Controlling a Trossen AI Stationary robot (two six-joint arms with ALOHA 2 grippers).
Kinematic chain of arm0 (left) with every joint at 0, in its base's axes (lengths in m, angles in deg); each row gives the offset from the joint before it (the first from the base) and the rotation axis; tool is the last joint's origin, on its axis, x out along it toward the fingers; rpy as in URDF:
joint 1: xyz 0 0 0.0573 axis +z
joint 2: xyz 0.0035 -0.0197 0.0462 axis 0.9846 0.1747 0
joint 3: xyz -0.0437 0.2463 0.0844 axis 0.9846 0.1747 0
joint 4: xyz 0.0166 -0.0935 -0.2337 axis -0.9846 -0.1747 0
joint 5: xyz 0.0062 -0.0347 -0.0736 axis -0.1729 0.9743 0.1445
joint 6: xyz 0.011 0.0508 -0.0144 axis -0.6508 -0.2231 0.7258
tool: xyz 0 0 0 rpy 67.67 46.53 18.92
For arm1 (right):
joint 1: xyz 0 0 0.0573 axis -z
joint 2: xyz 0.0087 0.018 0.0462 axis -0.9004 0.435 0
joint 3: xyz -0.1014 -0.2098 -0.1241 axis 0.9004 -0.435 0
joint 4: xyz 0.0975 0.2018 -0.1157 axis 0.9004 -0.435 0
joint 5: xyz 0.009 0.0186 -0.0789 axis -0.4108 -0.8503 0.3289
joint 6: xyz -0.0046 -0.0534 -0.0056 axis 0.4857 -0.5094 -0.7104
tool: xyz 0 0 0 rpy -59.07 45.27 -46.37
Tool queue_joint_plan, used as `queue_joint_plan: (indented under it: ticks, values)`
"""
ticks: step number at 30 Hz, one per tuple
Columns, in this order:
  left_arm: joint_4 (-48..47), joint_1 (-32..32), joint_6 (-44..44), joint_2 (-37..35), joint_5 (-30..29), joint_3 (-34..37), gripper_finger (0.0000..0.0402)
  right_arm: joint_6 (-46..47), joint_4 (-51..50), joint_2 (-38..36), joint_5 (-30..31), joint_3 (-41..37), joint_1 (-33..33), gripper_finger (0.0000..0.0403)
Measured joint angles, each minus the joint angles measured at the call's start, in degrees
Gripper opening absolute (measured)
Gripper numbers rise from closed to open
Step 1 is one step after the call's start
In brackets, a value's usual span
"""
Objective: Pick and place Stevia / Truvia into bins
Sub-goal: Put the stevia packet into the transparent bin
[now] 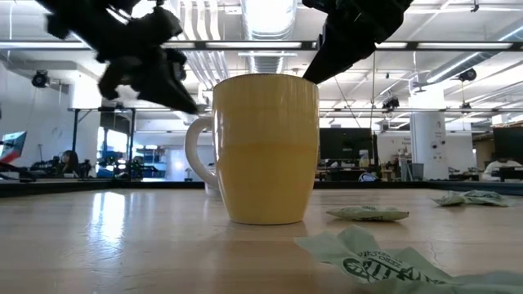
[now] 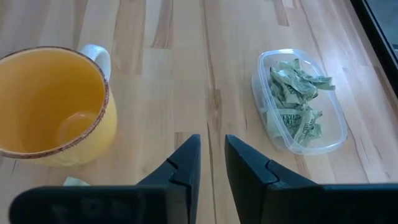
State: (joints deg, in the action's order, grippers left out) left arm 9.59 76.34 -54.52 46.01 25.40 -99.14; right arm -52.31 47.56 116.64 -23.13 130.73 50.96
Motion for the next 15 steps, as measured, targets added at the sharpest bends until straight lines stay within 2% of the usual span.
queue_joint_plan:
  ticks: [3, 7, 15]
  values:
    - [3.1, 7.0, -0.3, 0.9, 8.2, 0.0, 0.0002, 0.0, 0.0, 0.0, 0.0, 0.0, 0.0, 0.0061]
    - [8.0, 13.1, -1.5, 4.1, 15.6, 0.0, 0.0002, 0.0, 0.0, 0.0, 0.0, 0.0, 0.0, 0.0061]
    - [16.7, 17.8, -2.9, 14.5, 18.1, 0.0, 0.0002, 0.0, 0.0, 0.0, 0.0, 0.0, 0.0, 0.0063]
